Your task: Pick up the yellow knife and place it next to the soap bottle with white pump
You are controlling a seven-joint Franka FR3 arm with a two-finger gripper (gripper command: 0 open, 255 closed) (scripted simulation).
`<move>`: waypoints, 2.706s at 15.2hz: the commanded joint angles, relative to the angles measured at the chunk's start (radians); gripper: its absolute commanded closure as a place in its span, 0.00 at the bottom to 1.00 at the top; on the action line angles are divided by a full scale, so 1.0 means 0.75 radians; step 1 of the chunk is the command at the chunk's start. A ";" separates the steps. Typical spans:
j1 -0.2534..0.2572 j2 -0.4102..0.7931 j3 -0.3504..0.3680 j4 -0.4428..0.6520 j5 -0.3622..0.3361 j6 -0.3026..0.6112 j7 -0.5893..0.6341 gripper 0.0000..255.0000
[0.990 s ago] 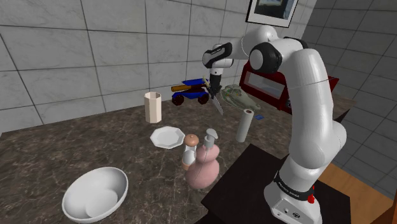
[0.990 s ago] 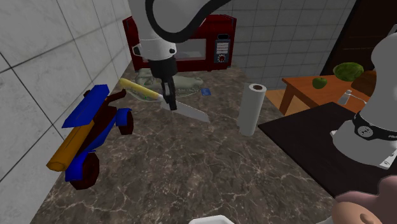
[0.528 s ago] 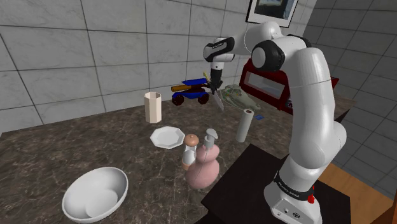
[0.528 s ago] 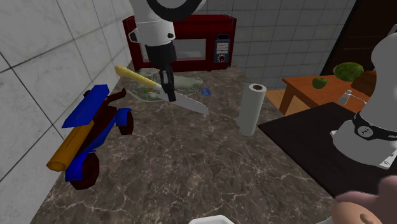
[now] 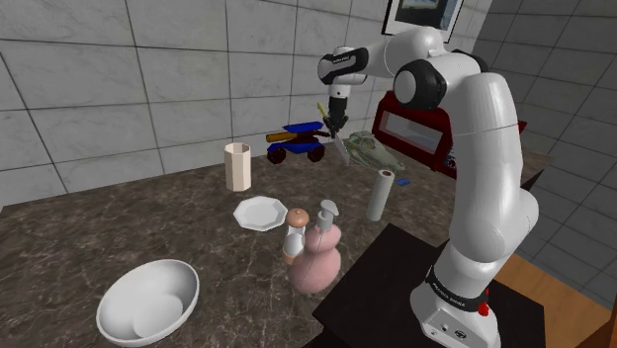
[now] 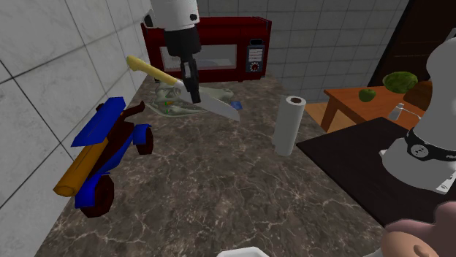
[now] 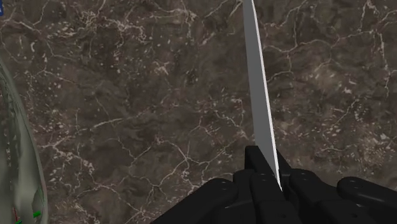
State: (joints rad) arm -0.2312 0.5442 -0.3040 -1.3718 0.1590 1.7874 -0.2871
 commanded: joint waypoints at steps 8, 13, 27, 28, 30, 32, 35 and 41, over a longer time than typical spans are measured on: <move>-0.008 -0.021 -0.005 0.133 -0.009 -0.153 0.010 1.00; -0.017 -0.017 -0.007 0.230 -0.009 -0.245 0.014 1.00; 0.013 -0.081 -0.006 0.342 -0.023 -0.418 0.062 1.00; 0.046 -0.138 -0.005 0.255 -0.037 -0.386 0.085 1.00; 0.104 -0.239 0.003 0.106 -0.062 -0.334 0.134 1.00; 0.156 -0.329 0.015 -0.021 -0.086 -0.292 0.187 1.00; 0.224 -0.449 0.040 -0.182 -0.115 -0.243 0.272 1.00; 0.336 -0.642 0.112 -0.428 -0.153 -0.178 0.453 1.00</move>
State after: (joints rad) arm 0.0092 0.0832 -0.2284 -1.6753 0.0482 1.6562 0.0302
